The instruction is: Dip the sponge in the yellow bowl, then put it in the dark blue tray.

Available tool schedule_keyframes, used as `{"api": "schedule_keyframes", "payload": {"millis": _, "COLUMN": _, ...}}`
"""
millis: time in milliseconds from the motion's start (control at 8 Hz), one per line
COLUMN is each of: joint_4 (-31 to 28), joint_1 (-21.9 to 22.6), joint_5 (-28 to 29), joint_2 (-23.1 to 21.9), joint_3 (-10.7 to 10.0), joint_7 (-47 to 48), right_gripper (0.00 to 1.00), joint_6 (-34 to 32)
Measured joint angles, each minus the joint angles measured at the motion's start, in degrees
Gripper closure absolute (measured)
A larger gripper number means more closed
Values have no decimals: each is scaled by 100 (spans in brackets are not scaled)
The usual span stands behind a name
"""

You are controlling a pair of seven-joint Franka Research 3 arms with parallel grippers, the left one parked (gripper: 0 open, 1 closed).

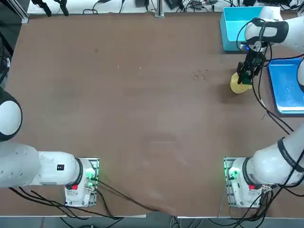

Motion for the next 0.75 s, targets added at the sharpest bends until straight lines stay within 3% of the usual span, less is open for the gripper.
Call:
{"api": "schedule_keyframes", "payload": {"millis": 250, "joint_4": 8, "joint_1": -202, "joint_5": -50, "joint_2": -83, "joint_3": -129, "joint_7": -6, "right_gripper": 37, "joint_6": 6}}
{"api": "schedule_keyframes", "payload": {"millis": 500, "joint_4": 74, "joint_1": -554, "joint_5": -389, "joint_2": -256, "joint_3": -401, "joint_7": -182, "right_gripper": 36, "joint_6": 25}}
{"api": "schedule_keyframes", "payload": {"millis": 750, "joint_4": 318, "joint_1": -1250, "joint_5": -602, "joint_2": -256, "joint_3": -531, "joint_7": -919, "right_gripper": 36, "joint_6": 61}}
